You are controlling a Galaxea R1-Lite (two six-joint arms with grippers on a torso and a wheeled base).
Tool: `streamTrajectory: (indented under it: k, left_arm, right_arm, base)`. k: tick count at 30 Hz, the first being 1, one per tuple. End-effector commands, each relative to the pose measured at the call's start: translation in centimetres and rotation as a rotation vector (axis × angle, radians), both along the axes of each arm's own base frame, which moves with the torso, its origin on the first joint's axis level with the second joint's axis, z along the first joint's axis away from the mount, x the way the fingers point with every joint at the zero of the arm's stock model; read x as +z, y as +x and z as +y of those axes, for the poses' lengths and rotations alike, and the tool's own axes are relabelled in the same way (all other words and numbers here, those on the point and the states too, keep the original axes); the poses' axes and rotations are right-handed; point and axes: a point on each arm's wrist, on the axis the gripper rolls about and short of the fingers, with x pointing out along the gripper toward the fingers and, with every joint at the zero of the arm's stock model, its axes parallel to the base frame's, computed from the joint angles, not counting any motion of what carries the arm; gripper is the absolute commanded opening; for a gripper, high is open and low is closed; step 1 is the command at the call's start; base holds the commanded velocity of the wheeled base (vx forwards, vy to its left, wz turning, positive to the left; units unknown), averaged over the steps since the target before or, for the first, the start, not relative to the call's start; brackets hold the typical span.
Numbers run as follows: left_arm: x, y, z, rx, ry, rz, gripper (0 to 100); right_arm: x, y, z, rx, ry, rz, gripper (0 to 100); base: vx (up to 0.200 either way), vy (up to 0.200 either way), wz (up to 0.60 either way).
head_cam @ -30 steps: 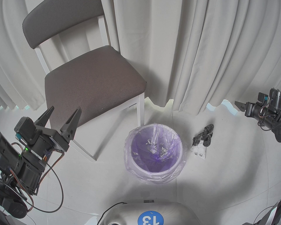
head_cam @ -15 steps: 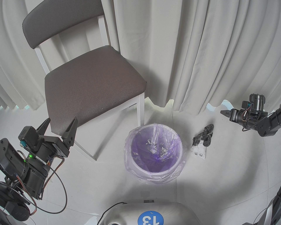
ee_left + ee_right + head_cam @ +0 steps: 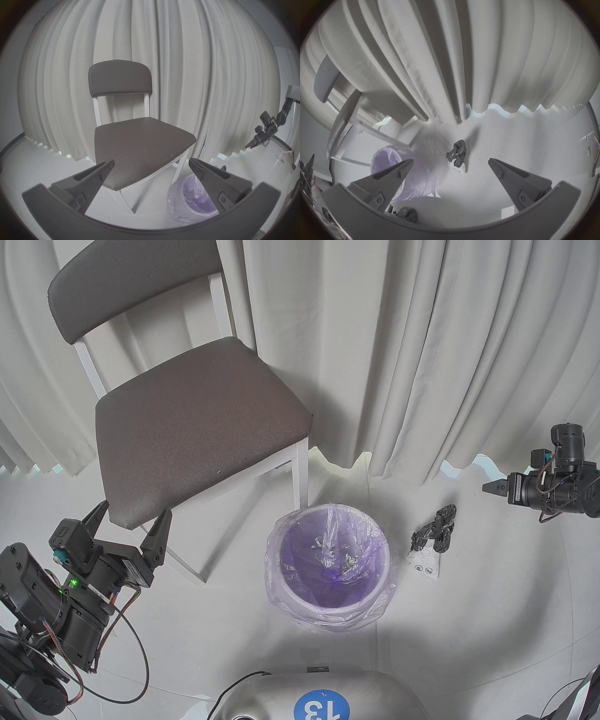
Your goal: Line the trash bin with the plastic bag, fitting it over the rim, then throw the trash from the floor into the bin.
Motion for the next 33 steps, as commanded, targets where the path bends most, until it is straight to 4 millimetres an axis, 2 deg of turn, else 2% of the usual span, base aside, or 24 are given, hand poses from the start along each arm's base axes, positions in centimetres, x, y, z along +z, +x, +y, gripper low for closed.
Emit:
streamTrajectory:
  k: [1,8,15,19,24,26,33]
  left_arm:
    - [-0.2,0.1,-0.1,0.014,0.032,-0.012,100]
    - [-0.3,0.2,0.0,0.02,0.035,-0.012,100]
    - [-0.3,0.2,0.0,0.02,0.035,-0.011,100]
    - [-0.3,0.2,-0.1,0.017,0.035,-0.011,100]
    - [-0.3,0.2,-0.1,0.017,0.036,-0.01,100]
    - [-0.3,0.1,-0.1,0.014,0.035,-0.011,100]
    - [-0.8,-0.1,0.0,0.011,0.051,0.011,100]
  right_arm:
    - [-2.6,3.0,-0.8,0.009,-0.031,0.102,100]
    - [-6.5,6.6,-1.7,-0.018,0.036,0.231,100]
    - [-8.2,7.9,-1.1,-0.023,0.088,0.266,100]
    - [-10.2,9.1,-1.1,-0.039,0.107,0.301,100]
    - [-11.8,10.2,-0.7,-0.066,0.149,0.293,100]
    - [-13.8,11.4,-0.3,-0.086,0.178,0.258,100]
    - [-17.2,13.1,-0.2,-0.119,0.239,0.162,100]
  base:
    - [0.0,0.0,0.0]
    - [0.0,0.0,0.0]
    - [0.0,0.0,0.0]
    - [0.0,0.0,0.0]
    - [0.0,0.0,0.0]
    - [0.0,0.0,0.0]
    - [0.0,0.0,0.0]
